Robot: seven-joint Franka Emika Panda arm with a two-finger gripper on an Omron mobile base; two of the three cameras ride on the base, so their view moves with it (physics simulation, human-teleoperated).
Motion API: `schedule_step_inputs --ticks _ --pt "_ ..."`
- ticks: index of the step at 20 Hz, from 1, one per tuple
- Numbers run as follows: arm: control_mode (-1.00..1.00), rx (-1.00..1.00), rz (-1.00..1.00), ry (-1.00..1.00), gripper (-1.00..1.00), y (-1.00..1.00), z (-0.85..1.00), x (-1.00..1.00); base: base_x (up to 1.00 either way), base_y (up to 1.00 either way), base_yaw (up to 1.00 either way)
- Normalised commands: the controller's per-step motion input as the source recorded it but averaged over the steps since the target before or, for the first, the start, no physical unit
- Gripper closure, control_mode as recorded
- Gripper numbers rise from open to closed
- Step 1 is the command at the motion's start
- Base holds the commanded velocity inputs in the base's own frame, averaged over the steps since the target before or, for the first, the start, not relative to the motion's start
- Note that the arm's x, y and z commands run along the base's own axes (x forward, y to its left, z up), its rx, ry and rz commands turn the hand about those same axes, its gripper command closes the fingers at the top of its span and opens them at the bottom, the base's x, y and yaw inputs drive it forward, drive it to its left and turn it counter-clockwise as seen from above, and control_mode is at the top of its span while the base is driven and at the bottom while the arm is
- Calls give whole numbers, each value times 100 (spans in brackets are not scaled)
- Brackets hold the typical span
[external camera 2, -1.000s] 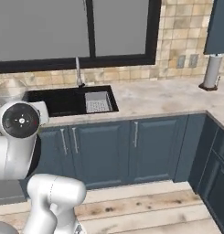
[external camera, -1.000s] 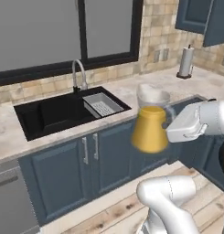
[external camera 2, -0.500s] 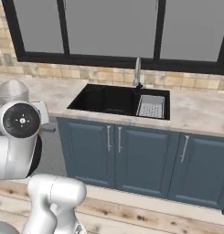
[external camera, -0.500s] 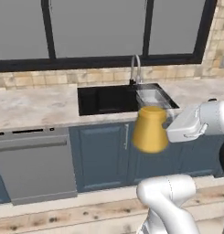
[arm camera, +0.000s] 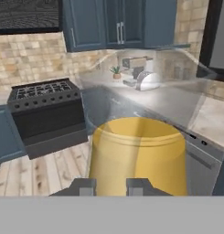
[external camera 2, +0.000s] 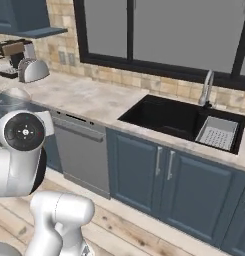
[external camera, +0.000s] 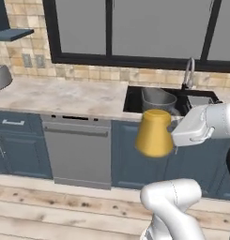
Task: There is a tray on the dining counter. Grab the cup, mug, and pitcher and place them on the tray. The pitcher may be placed next to the tray if it cannot fit the tray.
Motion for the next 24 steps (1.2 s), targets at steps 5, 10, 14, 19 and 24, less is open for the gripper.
schedule_step_inputs --ticks 5,10,14,19,24 --pt "100 0 0 0 100 0 0 0 0 3 46" --pt "100 0 0 0 100 0 0 0 0 7 45" --pt "100 0 0 0 100 0 0 0 0 11 43" --pt "100 0 0 0 100 0 0 0 0 10 42" --pt "100 0 0 0 100 0 0 0 0 3 40"
